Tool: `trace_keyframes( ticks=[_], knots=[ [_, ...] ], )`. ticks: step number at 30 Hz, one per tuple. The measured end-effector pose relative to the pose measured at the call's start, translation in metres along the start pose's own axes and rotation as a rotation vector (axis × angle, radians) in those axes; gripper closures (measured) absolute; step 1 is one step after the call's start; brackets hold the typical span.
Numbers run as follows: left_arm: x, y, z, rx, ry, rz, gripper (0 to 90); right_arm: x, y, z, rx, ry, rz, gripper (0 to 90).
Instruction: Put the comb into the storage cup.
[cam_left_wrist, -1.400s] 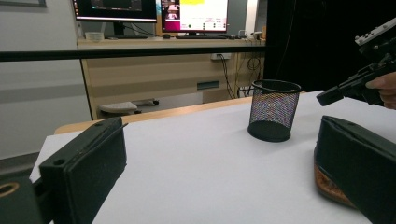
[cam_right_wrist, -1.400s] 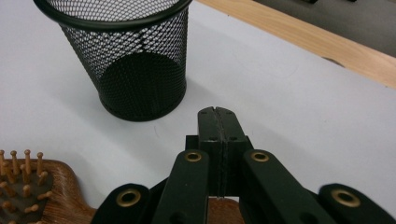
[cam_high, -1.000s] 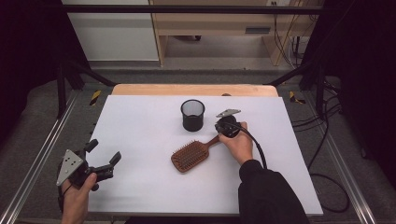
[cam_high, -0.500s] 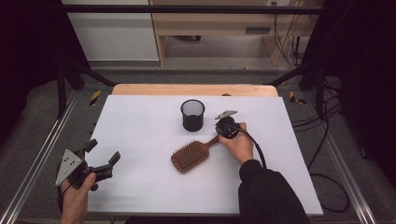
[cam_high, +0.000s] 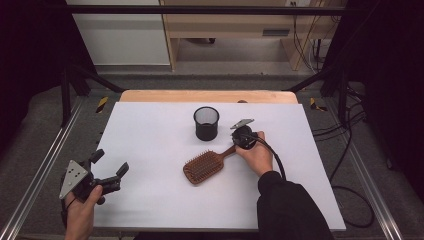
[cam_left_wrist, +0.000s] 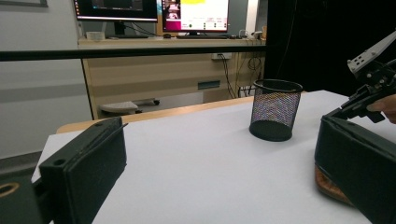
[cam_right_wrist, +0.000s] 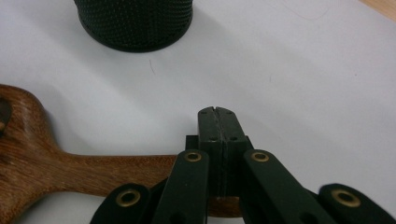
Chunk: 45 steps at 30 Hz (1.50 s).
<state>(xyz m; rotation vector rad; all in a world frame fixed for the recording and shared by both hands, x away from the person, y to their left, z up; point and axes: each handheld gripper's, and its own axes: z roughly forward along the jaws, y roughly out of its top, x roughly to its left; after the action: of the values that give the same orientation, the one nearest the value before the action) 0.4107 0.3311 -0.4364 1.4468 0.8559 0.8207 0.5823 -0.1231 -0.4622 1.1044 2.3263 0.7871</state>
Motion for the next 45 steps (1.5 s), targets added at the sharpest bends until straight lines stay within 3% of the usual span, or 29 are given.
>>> trace_keyframes(
  ticks=[10,16,36,45],
  knots=[
    [0.001,0.0,-0.001,0.001,0.003,0.001,2.3,0.003,-0.02,-0.018,0.004,0.019,-0.004,90.0],
    [0.0,0.0,0.0,0.009,-0.001,0.007,2.3,0.006,-0.029,-0.033,0.018,0.055,0.001,90.0],
    [-0.001,-0.001,0.0,0.019,-0.001,0.011,2.4,0.031,-0.05,-0.064,0.04,0.115,-0.072,90.0],
    [-0.001,-0.002,0.001,0.024,-0.001,0.013,2.4,0.041,-0.059,-0.07,0.039,0.159,-0.045,90.0]
  ],
)
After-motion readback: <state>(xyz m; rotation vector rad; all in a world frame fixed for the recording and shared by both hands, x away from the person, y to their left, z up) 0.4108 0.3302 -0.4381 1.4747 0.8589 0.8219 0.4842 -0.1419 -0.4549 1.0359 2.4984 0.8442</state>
